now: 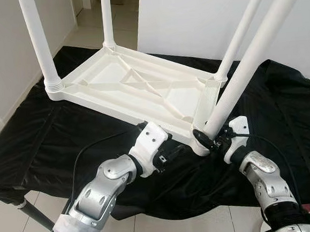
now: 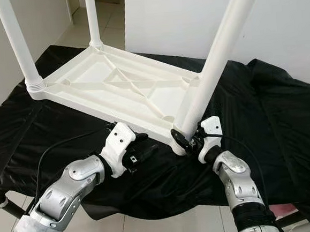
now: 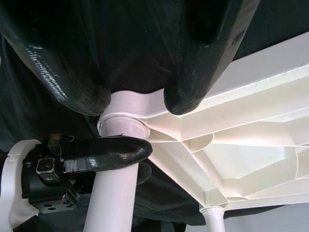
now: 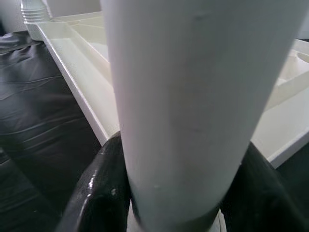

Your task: Building children table

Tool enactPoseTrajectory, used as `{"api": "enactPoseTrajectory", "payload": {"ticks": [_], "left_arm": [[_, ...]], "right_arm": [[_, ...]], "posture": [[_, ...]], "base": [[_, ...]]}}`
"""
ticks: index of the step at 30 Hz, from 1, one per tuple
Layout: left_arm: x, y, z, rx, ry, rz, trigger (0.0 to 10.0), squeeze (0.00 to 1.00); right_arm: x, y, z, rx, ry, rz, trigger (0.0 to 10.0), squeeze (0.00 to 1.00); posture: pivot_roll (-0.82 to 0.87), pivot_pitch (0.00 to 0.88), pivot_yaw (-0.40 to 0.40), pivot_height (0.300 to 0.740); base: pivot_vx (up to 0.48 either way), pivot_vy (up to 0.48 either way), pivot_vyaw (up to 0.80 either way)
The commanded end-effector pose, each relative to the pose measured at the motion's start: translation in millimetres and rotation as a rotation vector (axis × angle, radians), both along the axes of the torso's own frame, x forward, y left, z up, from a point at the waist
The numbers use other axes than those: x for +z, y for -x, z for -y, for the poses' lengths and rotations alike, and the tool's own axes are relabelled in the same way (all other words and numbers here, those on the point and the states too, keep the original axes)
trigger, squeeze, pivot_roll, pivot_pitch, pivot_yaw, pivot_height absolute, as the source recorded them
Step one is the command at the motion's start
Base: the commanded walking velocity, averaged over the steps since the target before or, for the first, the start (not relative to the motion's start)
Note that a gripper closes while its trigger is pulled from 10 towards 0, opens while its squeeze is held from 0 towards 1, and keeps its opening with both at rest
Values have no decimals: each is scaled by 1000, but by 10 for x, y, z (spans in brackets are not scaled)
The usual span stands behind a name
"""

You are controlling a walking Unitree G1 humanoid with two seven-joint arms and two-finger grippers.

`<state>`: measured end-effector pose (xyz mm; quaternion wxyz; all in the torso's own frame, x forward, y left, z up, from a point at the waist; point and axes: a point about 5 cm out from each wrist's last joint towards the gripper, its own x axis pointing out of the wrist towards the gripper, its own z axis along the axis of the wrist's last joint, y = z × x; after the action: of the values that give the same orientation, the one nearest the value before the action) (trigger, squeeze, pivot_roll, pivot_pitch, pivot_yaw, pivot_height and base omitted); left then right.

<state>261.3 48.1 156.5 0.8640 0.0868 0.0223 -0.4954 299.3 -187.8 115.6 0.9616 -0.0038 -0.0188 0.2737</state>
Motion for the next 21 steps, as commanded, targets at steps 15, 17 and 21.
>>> {"api": "enactPoseTrajectory", "payload": {"ticks": [15, 17, 21], "left_arm": [[4, -24, 4, -39, -6, 2, 10000, 0], [3, -31, 2, -41, -6, -1, 10000, 0], [13, -31, 16, -61, -9, -1, 10000, 0]], "right_arm": [[-66, 34, 135, -88, -5, -25, 10000, 0], [-58, 27, 131, -120, -13, -26, 10000, 0], [-11, 27, 64, -193, -20, -23, 10000, 0]], "posture": [[19, 19, -112, 740], [11, 22, -101, 740], [0, 23, -85, 740]], "base": [[0, 0, 0], [0, 0, 0], [0, 0, 0]]}}
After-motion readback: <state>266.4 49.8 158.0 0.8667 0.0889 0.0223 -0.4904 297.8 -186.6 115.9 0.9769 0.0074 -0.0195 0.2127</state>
